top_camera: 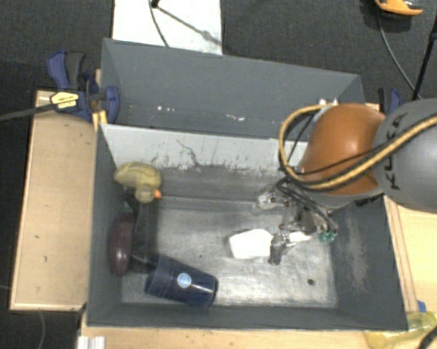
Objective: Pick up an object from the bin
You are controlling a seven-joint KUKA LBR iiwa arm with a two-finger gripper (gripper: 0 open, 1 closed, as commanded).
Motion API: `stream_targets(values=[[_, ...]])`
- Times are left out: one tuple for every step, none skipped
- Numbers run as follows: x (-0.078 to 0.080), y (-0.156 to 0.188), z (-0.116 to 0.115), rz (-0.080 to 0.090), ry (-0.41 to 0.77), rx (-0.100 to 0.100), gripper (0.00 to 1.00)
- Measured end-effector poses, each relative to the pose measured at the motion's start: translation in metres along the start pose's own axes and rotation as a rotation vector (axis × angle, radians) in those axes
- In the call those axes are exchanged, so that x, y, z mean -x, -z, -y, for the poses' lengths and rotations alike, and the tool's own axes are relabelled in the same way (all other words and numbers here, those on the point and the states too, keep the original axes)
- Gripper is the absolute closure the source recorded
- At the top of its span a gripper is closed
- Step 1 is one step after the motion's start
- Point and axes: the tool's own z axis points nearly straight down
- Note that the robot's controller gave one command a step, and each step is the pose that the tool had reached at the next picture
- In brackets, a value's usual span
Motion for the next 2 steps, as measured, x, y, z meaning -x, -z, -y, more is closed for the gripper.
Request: stream_targets(values=[[0.002, 0.026, 0.009, -0.002, 0.030, 0.000, 0.00], [0.002, -0.035, 0.014, 0.003, 0.024, -0.001, 0.00]])
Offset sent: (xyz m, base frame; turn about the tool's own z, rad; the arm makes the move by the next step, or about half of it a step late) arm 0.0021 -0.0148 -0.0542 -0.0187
